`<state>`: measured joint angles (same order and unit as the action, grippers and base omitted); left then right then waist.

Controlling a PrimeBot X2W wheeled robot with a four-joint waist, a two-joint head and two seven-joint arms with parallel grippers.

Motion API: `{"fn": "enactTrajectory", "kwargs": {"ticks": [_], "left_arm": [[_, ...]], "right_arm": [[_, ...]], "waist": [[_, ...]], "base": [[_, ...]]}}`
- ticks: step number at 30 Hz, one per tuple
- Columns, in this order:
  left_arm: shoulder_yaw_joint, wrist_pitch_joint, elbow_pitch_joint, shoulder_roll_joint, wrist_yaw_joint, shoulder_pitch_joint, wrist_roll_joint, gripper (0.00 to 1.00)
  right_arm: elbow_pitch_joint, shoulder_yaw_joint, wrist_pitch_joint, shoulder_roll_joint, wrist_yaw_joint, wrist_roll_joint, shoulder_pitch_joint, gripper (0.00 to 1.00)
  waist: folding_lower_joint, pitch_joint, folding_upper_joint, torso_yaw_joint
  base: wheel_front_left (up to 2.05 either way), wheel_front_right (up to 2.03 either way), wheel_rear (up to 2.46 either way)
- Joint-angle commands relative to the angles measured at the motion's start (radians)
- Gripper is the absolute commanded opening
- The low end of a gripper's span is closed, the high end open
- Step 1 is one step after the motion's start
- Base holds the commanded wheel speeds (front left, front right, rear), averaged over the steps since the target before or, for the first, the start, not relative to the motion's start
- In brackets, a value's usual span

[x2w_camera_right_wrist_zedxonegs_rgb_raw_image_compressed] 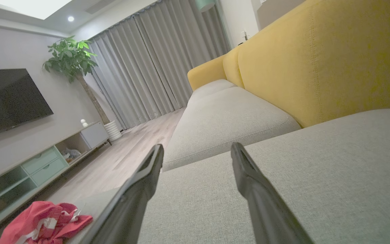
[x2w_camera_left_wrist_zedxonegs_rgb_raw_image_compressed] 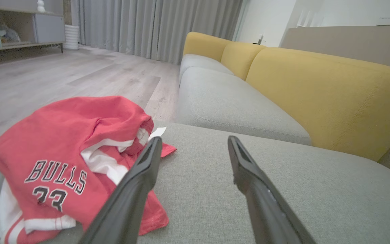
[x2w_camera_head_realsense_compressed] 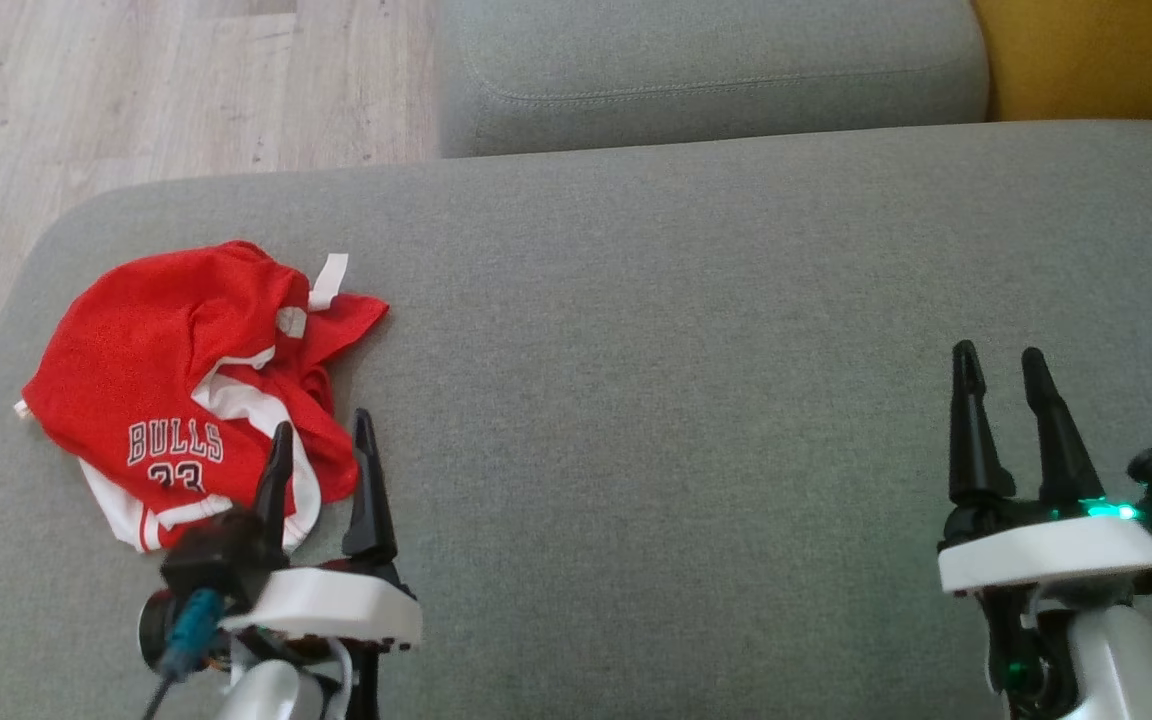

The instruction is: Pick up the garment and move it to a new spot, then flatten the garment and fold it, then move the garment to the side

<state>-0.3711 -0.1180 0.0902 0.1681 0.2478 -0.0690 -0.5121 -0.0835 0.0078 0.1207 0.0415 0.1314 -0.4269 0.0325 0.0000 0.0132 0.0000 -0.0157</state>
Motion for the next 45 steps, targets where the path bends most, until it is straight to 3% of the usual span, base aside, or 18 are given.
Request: {"fn": "enactTrajectory", "kwargs": {"ticks": [1, 23, 30, 35, 45], "left_arm": [[0.002, -0.019, -0.035, 0.024, 0.015, -0.066, 0.032, 1.0], [-0.269, -0.081, 0.039, 0.133, 0.146, -0.168, 0.285, 1.0], [-0.253, -0.104, -0.021, 0.121, 0.196, -0.15, 0.263, 1.0], [-0.178, -0.119, -0.054, 0.088, 0.164, -0.105, 0.236, 1.0], [-0.056, -0.144, 0.01, 0.011, 0.007, -0.032, 0.294, 1.0]], "right_arm": [[0.045, 0.025, 0.016, 0.006, 0.0, 0.04, 0.026, 1.0], [0.097, 0.07, 0.078, 0.008, -0.001, 0.394, 0.016, 1.0], [0.105, 0.057, 0.101, 0.008, -0.001, 0.43, 0.003, 1.0], [0.07, 0.063, 0.116, 0.008, -0.001, 0.371, -0.01, 1.0], [-0.007, 0.068, 0.141, 0.009, -0.001, 0.311, -0.02, 1.0]], "waist": [[0.0, 0.001, 0.0, -0.001], [0.0, 0.001, 0.0, -0.007], [0.0, 0.003, 0.0, -0.003], [0.0, 0.001, 0.0, 0.0], [0.0, 0.003, 0.0, -0.008]], "base": [[0.0, 0.0, 0.0], [0.0, 0.0, 0.0], [0.0, 0.0, 0.0], [0.0, 0.0, 0.0], [0.0, 0.0, 0.0]]}}
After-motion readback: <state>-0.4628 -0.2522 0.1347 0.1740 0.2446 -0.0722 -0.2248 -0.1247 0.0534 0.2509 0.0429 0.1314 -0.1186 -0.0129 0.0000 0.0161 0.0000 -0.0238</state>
